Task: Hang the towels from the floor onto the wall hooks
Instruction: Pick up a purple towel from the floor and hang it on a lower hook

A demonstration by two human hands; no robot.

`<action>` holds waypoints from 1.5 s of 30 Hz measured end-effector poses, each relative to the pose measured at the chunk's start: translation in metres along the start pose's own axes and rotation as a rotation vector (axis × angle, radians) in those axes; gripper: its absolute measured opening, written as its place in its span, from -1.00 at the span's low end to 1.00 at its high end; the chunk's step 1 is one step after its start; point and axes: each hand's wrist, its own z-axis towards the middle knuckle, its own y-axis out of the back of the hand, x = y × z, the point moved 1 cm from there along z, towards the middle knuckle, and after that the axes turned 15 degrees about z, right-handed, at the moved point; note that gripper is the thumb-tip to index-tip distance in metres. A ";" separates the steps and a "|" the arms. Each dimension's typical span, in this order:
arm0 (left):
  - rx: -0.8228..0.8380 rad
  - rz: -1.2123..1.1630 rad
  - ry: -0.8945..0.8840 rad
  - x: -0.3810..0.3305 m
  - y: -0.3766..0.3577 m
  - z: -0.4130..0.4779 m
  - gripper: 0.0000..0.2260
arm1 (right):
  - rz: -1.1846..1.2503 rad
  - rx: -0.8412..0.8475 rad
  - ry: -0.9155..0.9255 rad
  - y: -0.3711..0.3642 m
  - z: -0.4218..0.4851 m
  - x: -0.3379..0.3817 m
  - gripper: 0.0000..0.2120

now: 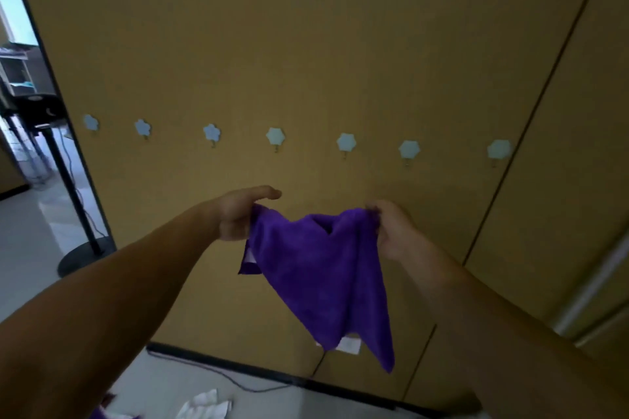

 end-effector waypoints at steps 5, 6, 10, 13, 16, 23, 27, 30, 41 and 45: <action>0.158 -0.206 -0.299 -0.014 -0.057 0.001 -0.79 | 0.237 0.083 0.072 0.033 -0.011 0.035 -0.88; 0.164 -0.190 -0.307 -0.013 -0.069 0.001 -0.74 | 0.269 0.110 0.076 0.036 -0.014 0.040 -0.87; 0.217 -0.116 -0.228 -0.006 -0.099 0.005 -0.53 | 0.328 0.181 0.136 0.043 -0.021 0.060 -0.74; 0.209 0.077 -0.127 -0.013 -0.102 0.009 -0.58 | 0.193 0.155 0.224 0.051 -0.026 0.072 -0.71; -0.061 0.201 -0.048 -0.022 -0.092 0.019 -0.71 | -0.013 0.042 0.324 0.064 -0.029 0.081 -0.74; 0.080 0.656 0.153 -0.032 -0.055 0.011 -0.77 | -0.331 -0.139 0.503 0.085 -0.031 0.089 -0.80; 0.286 0.709 0.200 -0.044 -0.043 0.006 -0.61 | -0.504 -0.160 0.510 0.090 -0.030 0.088 -0.83; 0.260 0.626 0.111 -0.044 -0.037 0.009 -0.58 | -0.618 -0.205 0.506 0.099 -0.025 0.088 -0.83; 0.092 0.460 -0.076 -0.045 -0.038 0.027 -0.39 | -0.604 -0.159 0.220 0.129 -0.028 0.091 -0.70; -0.016 0.710 -0.076 -0.053 -0.040 0.030 -0.84 | -0.480 -0.225 0.244 0.131 -0.030 0.091 -0.65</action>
